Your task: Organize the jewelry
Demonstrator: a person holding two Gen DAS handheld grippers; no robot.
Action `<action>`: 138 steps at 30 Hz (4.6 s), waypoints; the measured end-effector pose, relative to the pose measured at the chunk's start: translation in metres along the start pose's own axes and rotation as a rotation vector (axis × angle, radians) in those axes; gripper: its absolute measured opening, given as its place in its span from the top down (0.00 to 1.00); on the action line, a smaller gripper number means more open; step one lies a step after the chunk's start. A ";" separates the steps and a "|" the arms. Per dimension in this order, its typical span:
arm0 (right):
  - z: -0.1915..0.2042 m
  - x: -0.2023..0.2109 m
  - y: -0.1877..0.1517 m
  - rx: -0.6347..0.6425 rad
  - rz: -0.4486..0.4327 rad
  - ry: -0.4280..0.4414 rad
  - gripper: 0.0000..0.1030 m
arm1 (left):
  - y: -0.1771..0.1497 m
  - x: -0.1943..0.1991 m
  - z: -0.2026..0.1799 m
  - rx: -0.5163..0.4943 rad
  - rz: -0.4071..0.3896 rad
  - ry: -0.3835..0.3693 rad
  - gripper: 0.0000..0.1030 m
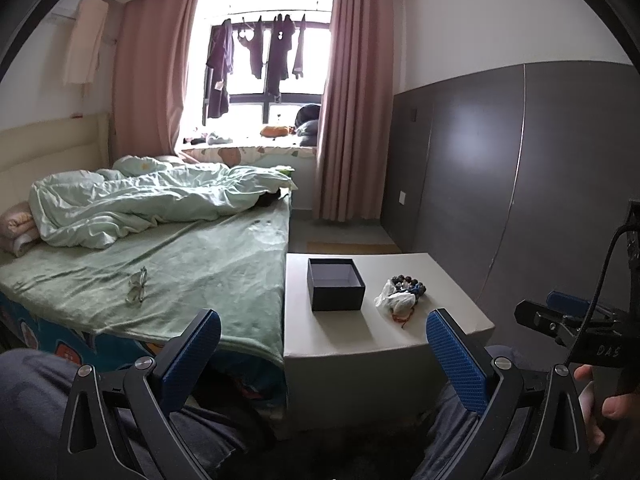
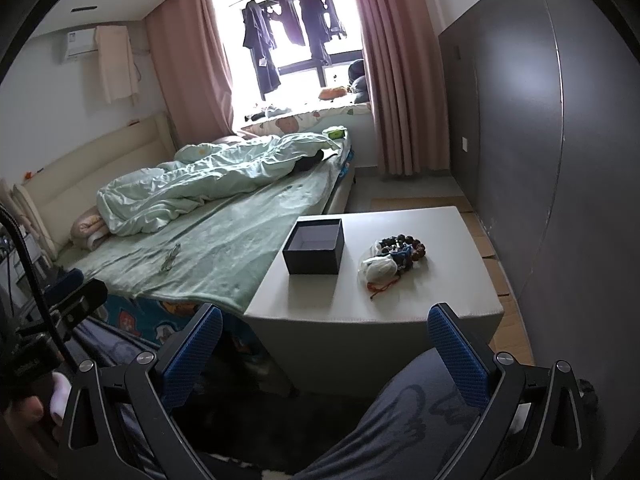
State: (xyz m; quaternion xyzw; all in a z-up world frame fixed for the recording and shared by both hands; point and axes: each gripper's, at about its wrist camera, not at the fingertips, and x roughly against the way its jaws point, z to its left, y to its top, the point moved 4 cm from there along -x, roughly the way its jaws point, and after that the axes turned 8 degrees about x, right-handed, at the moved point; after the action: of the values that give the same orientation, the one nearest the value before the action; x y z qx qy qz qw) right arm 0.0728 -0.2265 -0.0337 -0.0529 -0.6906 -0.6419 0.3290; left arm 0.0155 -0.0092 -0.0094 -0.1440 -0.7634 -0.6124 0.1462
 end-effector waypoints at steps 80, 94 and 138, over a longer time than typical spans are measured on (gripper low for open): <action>-0.176 -0.261 -0.026 -0.428 0.211 0.215 0.46 | -0.048 -0.339 -0.101 -0.023 0.474 -0.343 0.99; -0.158 -0.288 -0.011 -0.376 0.242 0.199 0.63 | 0.002 -0.312 -0.088 0.041 0.355 -0.351 0.99; -0.136 -0.308 0.005 -0.321 0.324 -0.063 0.95 | 0.008 -0.364 0.004 0.295 0.590 -0.281 0.89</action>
State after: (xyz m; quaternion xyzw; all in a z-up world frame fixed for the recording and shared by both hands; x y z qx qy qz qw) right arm 0.3677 -0.2428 -0.1958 -0.2349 -0.5721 -0.6802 0.3936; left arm 0.3520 -0.0184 -0.1486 -0.4184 -0.7818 -0.4013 0.2297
